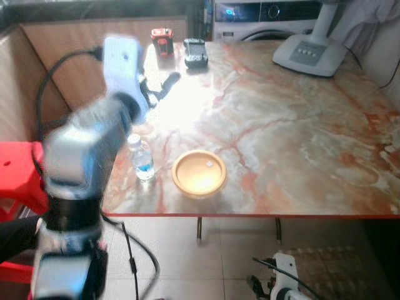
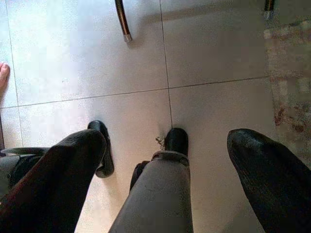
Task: Restocking fridge
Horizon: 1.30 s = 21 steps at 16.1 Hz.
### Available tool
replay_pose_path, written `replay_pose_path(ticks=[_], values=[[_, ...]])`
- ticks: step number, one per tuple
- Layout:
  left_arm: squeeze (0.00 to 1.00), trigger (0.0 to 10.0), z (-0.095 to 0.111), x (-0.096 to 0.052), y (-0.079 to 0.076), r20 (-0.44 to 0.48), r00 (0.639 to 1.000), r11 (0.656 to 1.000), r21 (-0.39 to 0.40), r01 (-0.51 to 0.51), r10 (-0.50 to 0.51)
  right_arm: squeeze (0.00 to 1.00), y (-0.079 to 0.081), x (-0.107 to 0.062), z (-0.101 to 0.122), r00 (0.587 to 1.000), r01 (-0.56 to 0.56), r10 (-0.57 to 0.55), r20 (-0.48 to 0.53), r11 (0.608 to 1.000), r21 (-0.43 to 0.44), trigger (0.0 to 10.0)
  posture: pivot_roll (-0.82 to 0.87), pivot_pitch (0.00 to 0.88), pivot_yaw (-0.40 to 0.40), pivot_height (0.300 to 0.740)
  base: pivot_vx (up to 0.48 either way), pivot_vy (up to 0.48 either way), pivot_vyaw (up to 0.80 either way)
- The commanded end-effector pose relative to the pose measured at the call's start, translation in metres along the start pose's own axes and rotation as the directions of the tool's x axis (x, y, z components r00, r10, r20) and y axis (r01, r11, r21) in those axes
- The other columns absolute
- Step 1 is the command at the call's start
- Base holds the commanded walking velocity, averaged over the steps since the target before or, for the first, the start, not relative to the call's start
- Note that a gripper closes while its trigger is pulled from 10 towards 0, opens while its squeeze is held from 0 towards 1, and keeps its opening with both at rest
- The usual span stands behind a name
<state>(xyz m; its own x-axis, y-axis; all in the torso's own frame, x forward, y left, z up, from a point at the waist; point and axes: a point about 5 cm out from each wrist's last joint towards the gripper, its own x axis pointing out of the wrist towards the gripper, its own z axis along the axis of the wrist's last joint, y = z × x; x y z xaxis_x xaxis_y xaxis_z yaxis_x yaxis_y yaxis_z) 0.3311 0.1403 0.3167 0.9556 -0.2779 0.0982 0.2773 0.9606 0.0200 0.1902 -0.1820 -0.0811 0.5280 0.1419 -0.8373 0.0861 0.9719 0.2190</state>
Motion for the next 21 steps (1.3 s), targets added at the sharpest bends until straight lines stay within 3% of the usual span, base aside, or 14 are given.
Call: replay_pose_path(ticks=[1, 2, 3, 4, 6, 9, 13, 17, 21], values=[[0.0, 10.0, 0.004, 0.0, 0.008, -0.049, 0.999, 1.0, -0.014, -0.026, 0.025, 0.0, 0.0, 0.0, -0.004, 1.0, -0.001, 0.001, -0.021, 1.0, -0.007, 10.0, 0.05, 0.107, 0.016, 0.74, 0.0, 0.0, 0.0], [0.0, 10.0, 0.007, 0.001, 0.011, -0.1, 0.995, 1.0, -0.01, -0.006, 0.005, 0.0, 0.0, 0.0, -0.005, 1.0, -0.001, 0.001, -0.023, 1.0, -0.007, 10.0, 0.05, 0.104, 0.019, 0.74, 0.0, 0.0, 0.0], [0.0, 10.0, 0.002, -0.002, 0.017, -0.173, 0.985, 0.999, 0.048, 0.009, -0.001, 0.0, 0.0, 0.0, -0.005, 1.0, -0.002, 0.002, -0.028, 1.0, -0.008, 10.0, 0.06, 0.099, 0.027, 0.74, 0.0, 0.0, 0.0], [0.0, 10.0, -0.02, -0.011, 0.02, -0.354, 0.931, 0.993, 0.046, 0.11, -0.087, 0.0, 0.001, 0.0, -0.006, 0.999, -0.005, 0.004, -0.035, 1.0, -0.014, 10.0, 0.06, 0.093, 0.036, 0.74, 0.0, 0.0, 0.0], [0.0, 10.0, -0.041, -0.02, 0.026, -0.467, 0.878, 0.991, 0.016, 0.133, -0.11, 0.0, 0.002, 0.0, -0.006, 0.999, -0.014, 0.013, -0.039, 1.0, -0.028, 10.0, 0.06, 0.091, 0.039, 0.74, 0.0, 0.0, 0.0], [0.0, 10.0, -0.043, -0.023, 0.019, -0.502, 0.849, 0.985, -0.037, 0.169, -0.164, 0.0, 0.003, 0.0, -0.007, 0.999, -0.017, 0.016, -0.041, 0.999, -0.027, 10.0, 0.06, 0.085, 0.042, 0.74, 0.0, 0.0, 0.0], [0.0, 10.0, -0.044, -0.024, 0.014, -0.528, 0.827, 0.977, -0.021, 0.214, -0.192, 0.0, 0.004, 0.0, -0.009, 0.999, -0.02, 0.019, -0.044, 0.999, -0.027, 10.0, 0.05, 0.074, 0.05, 0.74, 0.0, 0.0, 0.0], [0.0, 10.0, -0.036, -0.024, 0.021, -0.529, 0.838, 0.983, 0.036, 0.181, -0.135, 0.0, 0.004, 0.0, -0.01, 0.999, -0.021, 0.02, -0.044, 0.999, -0.024, 10.0, 0.05, 0.07, 0.052, 0.74, 0.0, 0.0, 0.0], [0.0, 10.0, -0.04, -0.026, 0.024, -0.543, 0.831, 0.985, 0.039, 0.168, -0.12, 0.0, 0.004, 0.0, -0.009, 0.999, -0.027, 0.025, -0.043, 0.999, -0.024, 10.0, 0.06, 0.074, 0.05, 0.74, 0.0, 0.0, 0.0]])
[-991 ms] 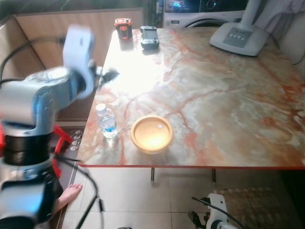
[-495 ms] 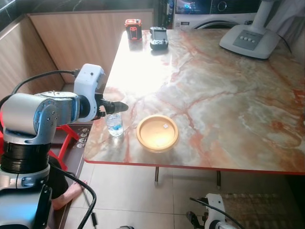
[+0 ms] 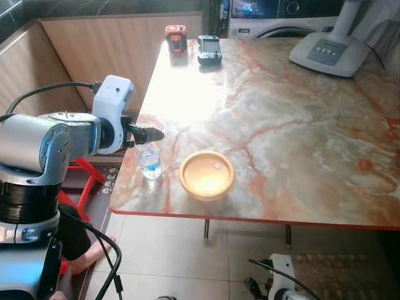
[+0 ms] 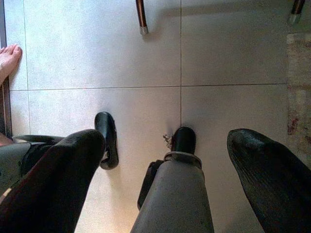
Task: Restocking fridge
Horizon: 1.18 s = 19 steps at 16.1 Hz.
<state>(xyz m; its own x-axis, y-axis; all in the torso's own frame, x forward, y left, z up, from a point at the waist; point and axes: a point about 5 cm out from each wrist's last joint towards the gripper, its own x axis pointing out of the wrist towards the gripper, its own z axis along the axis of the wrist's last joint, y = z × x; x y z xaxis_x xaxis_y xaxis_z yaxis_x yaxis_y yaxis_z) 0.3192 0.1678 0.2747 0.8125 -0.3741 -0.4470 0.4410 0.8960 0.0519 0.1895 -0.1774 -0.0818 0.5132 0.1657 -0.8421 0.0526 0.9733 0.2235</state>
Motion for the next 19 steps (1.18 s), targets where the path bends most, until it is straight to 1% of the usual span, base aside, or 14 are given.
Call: replay_pose_path(ticks=[1, 5, 9, 11, 13, 16, 19], values=[[0.0, 10.0, -0.003, -0.002, 0.001, -0.021, 1.0, 1.0, 0.014, -0.021, 0.021, 0.0, 0.0, 0.0, -0.007, 1.0, -0.005, 0.005, -0.024, 1.0, 0.001, 10.0, 0.06, 0.075, 0.048, 0.74, 0.0, 0.0, 0.0], [0.0, 10.0, -0.012, 0.001, 0.008, -0.047, 0.997, 0.998, -0.003, -0.056, 0.056, 0.0, -0.002, -0.001, -0.006, 1.0, -0.004, 0.004, -0.023, 1.0, -0.003, 10.0, 0.05, 0.082, 0.039, 0.74, 0.0, 0.0, 0.0], [0.0, 10.0, -0.017, 0.002, 0.01, -0.056, 0.996, 0.997, -0.015, -0.07, 0.069, 0.0, -0.004, -0.001, -0.005, 1.0, -0.001, 0.001, -0.023, 1.0, -0.007, 10.0, 0.05, 0.088, 0.031, 0.74, 0.0, 0.0, 0.0], [0.0, 10.0, -0.02, 0.003, 0.016, -0.05, 0.994, 0.995, -0.022, -0.102, 0.101, 0.0, -0.004, -0.002, -0.004, 1.0, -0.002, 0.002, -0.022, 1.0, -0.01, 10.0, 0.05, 0.093, 0.026, 0.74, 0.0, 0.0, 0.0], [0.0, 10.0, -0.021, 0.007, 0.016, -0.04, 0.995, 0.994, -0.049, -0.097, 0.096, 0.0, -0.005, -0.002, -0.004, 1.0, -0.002, 0.002, -0.023, 1.0, -0.019, 10.0, 0.05, 0.096, 0.02, 0.74, 0.0, 0.0, 0.0], [0.0, 10.0, -0.02, 0.011, 0.02, -0.026, 0.993, 0.992, -0.06, -0.115, 0.113, 0.0, -0.007, -0.002, -0.003, 1.0, 0.001, -0.001, -0.022, 1.0, -0.016, 10.0, 0.04, 0.099, 0.017, 0.74, 0.0, 0.0, 0.0], [0.0, 10.0, -0.02, 0.015, 0.019, -0.018, 0.995, 0.992, -0.07, -0.101, 0.1, 0.0, -0.007, -0.002, -0.003, 1.0, -0.001, 0.001, -0.022, 1.0, -0.018, 10.0, 0.04, 0.104, 0.014, 0.74, 0.0, 0.0, 0.0]])
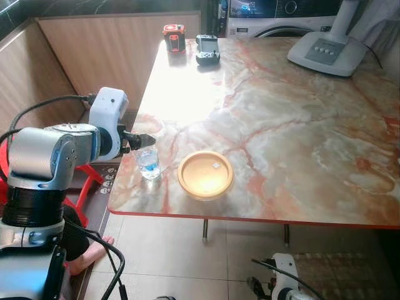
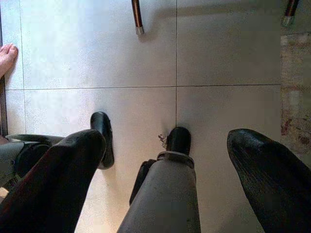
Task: Restocking fridge
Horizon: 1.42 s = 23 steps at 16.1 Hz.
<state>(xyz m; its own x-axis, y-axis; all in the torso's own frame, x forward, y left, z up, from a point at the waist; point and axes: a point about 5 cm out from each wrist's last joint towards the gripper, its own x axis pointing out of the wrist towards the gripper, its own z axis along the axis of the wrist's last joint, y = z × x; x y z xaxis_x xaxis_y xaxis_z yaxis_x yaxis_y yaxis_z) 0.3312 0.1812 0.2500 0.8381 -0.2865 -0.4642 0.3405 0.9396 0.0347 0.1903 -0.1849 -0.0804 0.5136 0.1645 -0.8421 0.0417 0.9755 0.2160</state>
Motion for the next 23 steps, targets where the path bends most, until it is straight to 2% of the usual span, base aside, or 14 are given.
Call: replay_pose_path(ticks=[1, 7, 8, 9, 10, 11, 13, 15, 16, 21, 22, 23], values=[[0.0, 10.0, -0.0006, 0.0007, 0.0014, 0.01, 1.0, 1.0, -0.013, -0.003, 0.003, 0.0, -0.0002, -0.0003, -0.0054, 1.0, -0.003, 0.003, -0.022, 1.0, -0.004, 10.0, 0.04, 0.105, 0.013, 0.74, 0.0, 0.0, 0.0], [0.0, 10.0, -0.0036, 0.0053, -0.0043, 0.008, 1.0, 0.999, -0.02, 0.025, -0.025, 0.0, -0.0004, -0.0004, -0.0057, 1.0, -0.005, 0.005, -0.025, 1.0, -0.005, 10.0, 0.04, 0.108, 0.012, 0.74, 0.0, 0.0, 0.0], [0.0, 8.6, -0.0037, 0.0054, -0.0045, 0.008, 1.0, 0.999, -0.019, 0.029, -0.028, 0.0, -0.0001, -0.0003, -0.0056, 1.0, -0.007, 0.007, -0.025, 1.0, -0.005, 10.0, 0.04, 0.107, 0.013, 0.74, 0.0, 0.0, 0.0], [0.0, 3.9, -0.0035, 0.0053, -0.0044, 0.008, 1.0, 0.999, -0.02, 0.029, -0.028, 0.0, 0.0001, -0.0003, -0.0055, 1.0, -0.007, 0.007, -0.025, 1.0, -0.005, 10.0, 0.04, 0.107, 0.013, 0.74, 0.0, 0.0, 0.0], [0.0, 0.9, -0.0036, 0.0051, -0.0044, 0.007, 1.0, 0.999, -0.021, 0.029, -0.029, 0.0, 0.0004, -0.0002, -0.0053, 1.0, -0.008, 0.008, -0.025, 1.0, -0.004, 10.0, 0.04, 0.108, 0.014, 0.74, 0.0, 0.0, 0.0], [0.0, 0.0, -0.004, 0.0048, -0.0046, 0.004, 1.0, 0.999, -0.021, 0.031, -0.03, 0.0, 0.0007, -0.0001, -0.0052, 1.0, -0.01, 0.01, -0.025, 1.0, -0.005, 10.0, 0.04, 0.107, 0.015, 0.74, 0.0, 0.0, 0.0], [0.0, 0.0, -0.0056, 0.0041, -0.0063, -0.01, 0.999, 0.999, -0.022, 0.042, -0.042, 0.0, 0.0015, 0.0001, -0.005, 0.999, -0.016, 0.016, -0.028, 1.0, -0.008, 10.0, 0.04, 0.106, 0.016, 0.74, 0.0, 0.0, 0.0], [0.0, 3.5, -0.0069, 0.004, -0.0067, -0.022, 0.999, 0.999, -0.027, 0.047, -0.047, 0.0, 0.0019, 0.0002, -0.005, 0.999, -0.019, 0.018, -0.029, 1.0, -0.01, 10.0, 0.05, 0.106, 0.017, 0.74, 0.0, 0.0, 0.0], [0.0, 10.0, -0.0083, 0.0036, -0.007, -0.029, 0.998, 0.998, -0.026, 0.049, -0.05, 0.0, 0.0024, 0.0003, -0.0049, 0.999, -0.021, 0.021, -0.031, 1.0, -0.01, 10.0, 0.05, 0.106, 0.019, 0.74, 0.0, 0.0, 0.0], [0.0, 10.0, -0.0097, 0.0019, -0.0065, -0.041, 0.998, 0.999, -0.022, 0.046, -0.047, 0.0, 0.0037, 0.0006, -0.0048, 0.999, -0.031, 0.03, -0.034, 0.999, -0.012, 10.0, 0.05, 0.105, 0.02, 0.74, 0.0, 0.0, 0.0], [0.0, 8.6, -0.0094, 0.0017, -0.0061, -0.041, 0.998, 0.999, -0.016, 0.04, -0.041, 0.0, 0.0039, 0.0006, -0.0047, 0.999, -0.031, 0.031, -0.034, 0.999, -0.011, 10.0, 0.05, 0.105, 0.021, 0.74, 0.0, 0.0, 0.0], [0.0, 0.0, -0.0084, 0.0013, -0.0056, -0.037, 0.999, 0.999, -0.012, 0.034, -0.034, 0.0, 0.0041, 0.0007, -0.0047, 0.999, -0.033, 0.033, -0.034, 0.999, -0.011, 10.0, 0.05, 0.105, 0.021, 0.74, 0.0, 0.0, 0.0]])
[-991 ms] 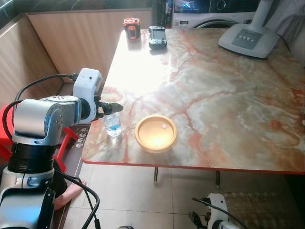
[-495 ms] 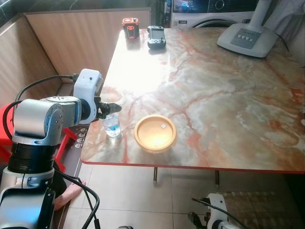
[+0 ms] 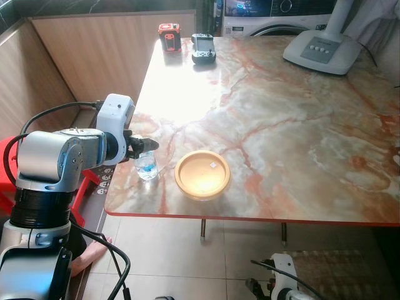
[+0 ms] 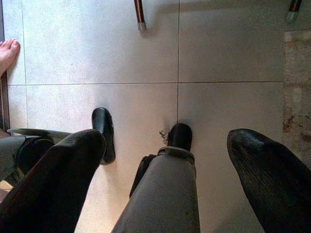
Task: Restocking fridge
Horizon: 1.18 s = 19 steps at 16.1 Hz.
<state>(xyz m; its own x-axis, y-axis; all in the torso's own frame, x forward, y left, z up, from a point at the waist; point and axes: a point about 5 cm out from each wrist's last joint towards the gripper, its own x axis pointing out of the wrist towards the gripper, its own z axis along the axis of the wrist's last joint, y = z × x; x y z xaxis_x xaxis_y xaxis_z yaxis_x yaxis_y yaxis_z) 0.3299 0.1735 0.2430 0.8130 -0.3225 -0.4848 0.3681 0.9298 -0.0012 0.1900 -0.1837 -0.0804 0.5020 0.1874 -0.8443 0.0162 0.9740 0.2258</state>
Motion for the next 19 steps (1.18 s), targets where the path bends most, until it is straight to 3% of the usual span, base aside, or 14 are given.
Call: replay_pose_path(ticks=[1, 7, 9, 11, 12, 13, 15, 16, 17, 18, 19], values=[[0.0, 0.0, -0.002, -0.003, 0.002, -0.012, 1.0, 1.0, 0.007, -0.009, 0.009, 0.0, 0.003, 0.001, -0.004, 1.0, -0.013, 0.013, -0.019, 1.0, 0.005, 10.0, 0.05, 0.105, 0.021, 0.74, 0.0, 0.0, 0.0], [0.0, 0.0, -0.002, -0.005, 0.003, -0.005, 1.0, 1.0, 0.006, -0.019, 0.019, 0.0, 0.004, 0.001, -0.004, 1.0, -0.019, 0.019, -0.022, 1.0, 0.004, 10.0, 0.06, 0.107, 0.023, 0.74, 0.0, 0.0, 0.0], [0.0, 0.0, 0.002, -0.007, 0.01, 0.024, 0.997, 0.997, -0.003, -0.072, 0.072, 0.0, 0.004, 0.001, -0.004, 1.0, -0.021, 0.021, -0.023, 1.0, 0.005, 10.0, 0.06, 0.108, 0.024, 0.74, 0.0, 0.0, 0.0], [0.0, 0.0, 0.013, -0.015, 0.027, 0.081, 0.98, 0.984, -0.013, -0.179, 0.179, 0.0, 0.005, 0.001, -0.005, 1.0, -0.021, 0.021, -0.023, 1.0, 0.007, 10.0, 0.06, 0.109, 0.025, 0.74, 0.0, 0.0, 0.0], [0.0, 0.0, 0.014, -0.024, 0.047, 0.107, 0.948, 0.954, -0.037, -0.297, 0.299, 0.0, 0.005, 0.001, -0.005, 0.999, -0.022, 0.022, -0.023, 1.0, 0.009, 10.0, 0.06, 0.11, 0.028, 0.74, 0.0, 0.0, 0.0], [0.0, 0.0, 0.013, -0.028, 0.055, 0.111, 0.931, 0.938, -0.044, -0.344, 0.347, 0.0, 0.005, 0.001, -0.005, 0.999, -0.023, 0.023, -0.023, 1.0, 0.009, 10.0, 0.06, 0.111, 0.028, 0.74, 0.0, 0.0, 0.0], [0.0, 0.0, -0.006, -0.038, 0.089, 0.126, 0.856, 0.865, -0.096, -0.493, 0.502, 0.0, 0.005, 0.001, -0.006, 0.999, -0.025, 0.025, -0.025, 1.0, 0.011, 10.0, 0.06, 0.116, 0.029, 0.74, 0.0, 0.0, 0.0], [0.0, 0.0, -0.014, -0.038, 0.096, 0.123, 0.836, 0.845, -0.115, -0.523, 0.534, 0.0, 0.005, 0.001, -0.006, 0.999, -0.025, 0.025, -0.025, 1.0, 0.011, 10.0, 0.06, 0.116, 0.03, 0.74, 0.0, 0.0, 0.0], [0.0, 4.5, -0.025, -0.038, 0.103, 0.122, 0.815, 0.822, -0.14, -0.551, 0.567, 0.0, 0.006, 0.001, -0.006, 0.999, -0.026, 0.026, -0.026, 1.0, 0.01, 10.0, 0.06, 0.118, 0.03, 0.74, 0.0, 0.0, 0.0], [0.0, 10.0, -0.054, -0.036, 0.116, 0.075, 0.775, 0.774, -0.163, -0.611, 0.628, 0.0, 0.006, 0.001, -0.007, 0.999, -0.027, 0.027, -0.028, 1.0, 0.01, 10.0, 0.06, 0.12, 0.029, 0.74, 0.0, 0.0, 0.0], [0.0, 10.0, -0.077, -0.032, 0.121, 0.033, 0.764, 0.756, -0.173, -0.631, 0.645, 0.0, 0.006, 0.001, -0.007, 0.999, -0.028, 0.028, -0.029, 1.0, 0.01, 10.0, 0.06, 0.12, 0.028, 0.74, 0.0, 0.0, 0.0]])
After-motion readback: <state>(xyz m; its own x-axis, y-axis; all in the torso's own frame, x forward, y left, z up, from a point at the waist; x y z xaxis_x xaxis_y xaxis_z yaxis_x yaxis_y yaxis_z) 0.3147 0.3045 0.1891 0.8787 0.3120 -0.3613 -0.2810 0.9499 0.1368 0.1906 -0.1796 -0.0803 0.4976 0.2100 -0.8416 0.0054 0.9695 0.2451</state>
